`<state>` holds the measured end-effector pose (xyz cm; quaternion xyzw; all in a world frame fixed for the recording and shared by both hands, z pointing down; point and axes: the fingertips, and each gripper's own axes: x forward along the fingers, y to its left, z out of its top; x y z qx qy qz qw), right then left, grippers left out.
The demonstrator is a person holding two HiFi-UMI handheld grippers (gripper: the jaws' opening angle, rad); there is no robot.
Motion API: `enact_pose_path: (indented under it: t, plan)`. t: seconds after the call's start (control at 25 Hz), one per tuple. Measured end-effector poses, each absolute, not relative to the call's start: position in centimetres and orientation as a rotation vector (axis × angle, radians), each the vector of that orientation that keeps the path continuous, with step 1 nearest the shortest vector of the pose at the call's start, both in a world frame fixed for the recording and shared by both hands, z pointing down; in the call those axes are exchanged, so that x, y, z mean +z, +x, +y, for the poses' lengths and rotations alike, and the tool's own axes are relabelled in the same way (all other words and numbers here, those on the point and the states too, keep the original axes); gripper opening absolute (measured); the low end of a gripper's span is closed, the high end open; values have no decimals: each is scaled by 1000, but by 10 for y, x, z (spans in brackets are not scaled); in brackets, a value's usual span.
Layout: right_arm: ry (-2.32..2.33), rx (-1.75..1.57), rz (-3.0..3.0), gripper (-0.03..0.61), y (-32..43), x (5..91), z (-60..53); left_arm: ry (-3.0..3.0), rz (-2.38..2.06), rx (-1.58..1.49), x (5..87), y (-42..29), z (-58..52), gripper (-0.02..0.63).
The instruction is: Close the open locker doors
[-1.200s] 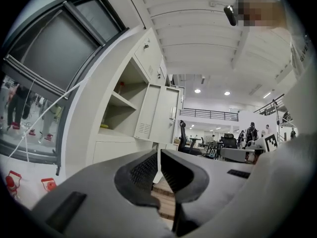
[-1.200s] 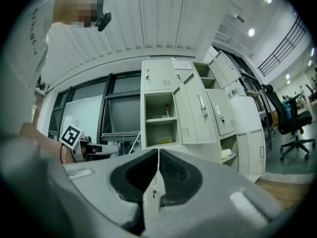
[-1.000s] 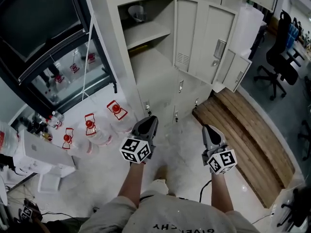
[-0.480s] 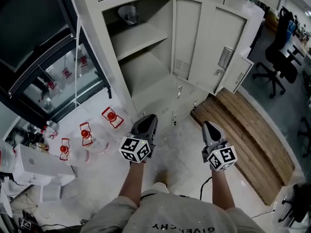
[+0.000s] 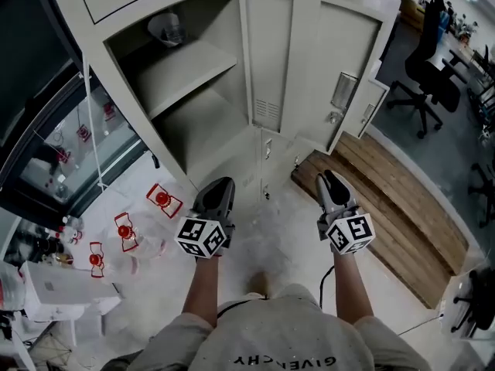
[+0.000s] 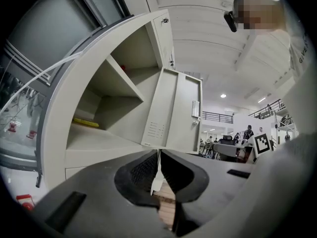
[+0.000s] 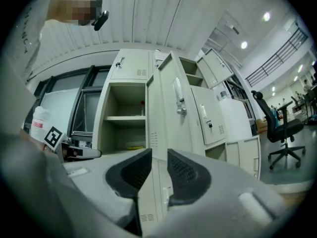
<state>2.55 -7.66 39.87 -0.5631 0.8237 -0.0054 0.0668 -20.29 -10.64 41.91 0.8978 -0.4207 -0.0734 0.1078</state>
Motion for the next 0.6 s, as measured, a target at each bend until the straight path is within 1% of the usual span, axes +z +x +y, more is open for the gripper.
enact_pose_path:
  t: [0.12, 0.24, 0.36, 0.6]
  plan:
    - [-1733, -12, 2440, 125, 49, 387, -94, 2630, -1261, -206, 419, -198, -111, 17]
    - [-1742, -27, 2416, 151, 71, 378, -114, 2601, -1315, -208, 415, -196, -111, 17]
    - [-1711, -40, 2436, 197, 80, 370, -133, 2572, -1369, -208, 412, -196, -106, 17]
    - [-1612, -22, 2515, 210, 78, 352, -164, 2498, -1492, -221, 410, -205, -95, 17]
